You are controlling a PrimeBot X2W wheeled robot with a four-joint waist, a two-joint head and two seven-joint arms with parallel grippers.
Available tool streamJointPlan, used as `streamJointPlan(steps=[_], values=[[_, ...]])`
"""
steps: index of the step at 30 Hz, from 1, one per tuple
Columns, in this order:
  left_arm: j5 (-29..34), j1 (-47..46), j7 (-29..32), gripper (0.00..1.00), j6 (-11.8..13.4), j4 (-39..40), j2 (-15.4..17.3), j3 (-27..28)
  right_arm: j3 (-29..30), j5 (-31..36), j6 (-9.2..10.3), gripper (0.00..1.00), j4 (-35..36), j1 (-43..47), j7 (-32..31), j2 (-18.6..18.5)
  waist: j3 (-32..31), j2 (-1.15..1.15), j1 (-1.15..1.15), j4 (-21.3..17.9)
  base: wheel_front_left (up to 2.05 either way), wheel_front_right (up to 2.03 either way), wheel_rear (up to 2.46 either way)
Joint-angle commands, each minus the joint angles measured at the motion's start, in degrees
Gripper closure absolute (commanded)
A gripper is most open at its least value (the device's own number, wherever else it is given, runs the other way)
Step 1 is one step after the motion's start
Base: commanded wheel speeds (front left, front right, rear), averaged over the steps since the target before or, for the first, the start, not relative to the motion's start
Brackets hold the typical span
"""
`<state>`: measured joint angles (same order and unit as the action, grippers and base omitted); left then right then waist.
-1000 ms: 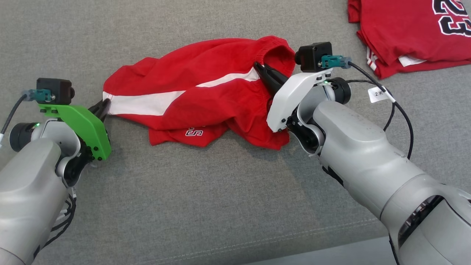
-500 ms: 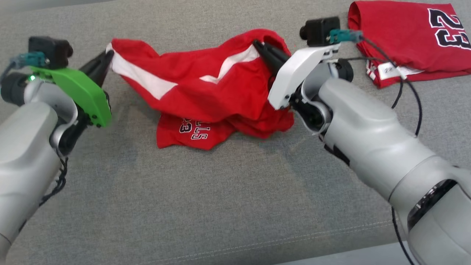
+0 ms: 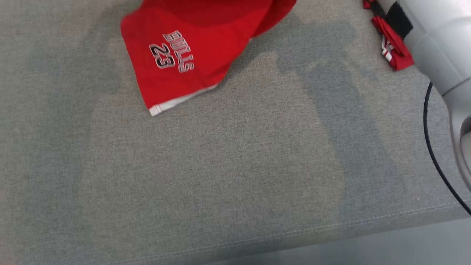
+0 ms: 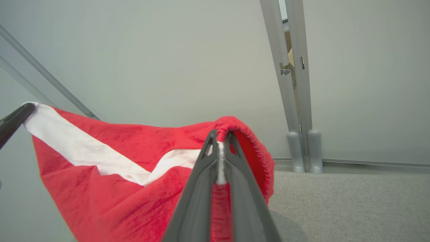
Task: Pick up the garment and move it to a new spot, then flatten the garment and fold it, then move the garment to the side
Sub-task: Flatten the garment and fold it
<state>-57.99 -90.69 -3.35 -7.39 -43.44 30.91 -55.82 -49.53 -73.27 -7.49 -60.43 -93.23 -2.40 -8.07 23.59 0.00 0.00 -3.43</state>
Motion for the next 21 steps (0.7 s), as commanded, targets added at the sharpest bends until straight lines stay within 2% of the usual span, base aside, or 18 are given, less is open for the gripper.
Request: streamJointPlan(steps=[1,8,13,17,21], values=[[0.8,-4.0,0.1,1.00,-0.1,-1.6,-1.1,0.4,-0.4,1.5,0.00,1.00,-2.6,-3.5,0.2,0.1,2.5,0.00,0.00,0.4,0.00,0.00,0.00],[4.6,-14.9,-2.1,1.00,1.0,-6.6,-3.1,0.6,0.1,3.8,0.00,1.00,-10.5,-14.1,2.5,1.4,3.9,0.00,0.00,1.3,0.00,0.00,0.00],[7.1,-22.1,-5.2,1.00,2.7,-9.6,-5.8,0.7,0.5,6.0,0.00,1.00,-12.8,-21.5,7.6,1.4,5.6,0.00,0.00,2.4,0.00,0.00,0.00],[7.1,-24.2,-9.5,1.00,5.3,-10.9,-8.8,2.4,0.2,8.2,0.00,1.00,-13.4,-24.7,12.1,0.8,7.9,0.00,0.00,4.1,0.00,0.00,0.00],[6.9,-22.6,-11.5,1.00,6.6,-11.6,-11.5,4.2,-0.8,10.4,0.00,1.00,-13.4,-24.3,14.1,1.3,10.9,0.00,0.00,5.1,0.00,0.00,0.00]])
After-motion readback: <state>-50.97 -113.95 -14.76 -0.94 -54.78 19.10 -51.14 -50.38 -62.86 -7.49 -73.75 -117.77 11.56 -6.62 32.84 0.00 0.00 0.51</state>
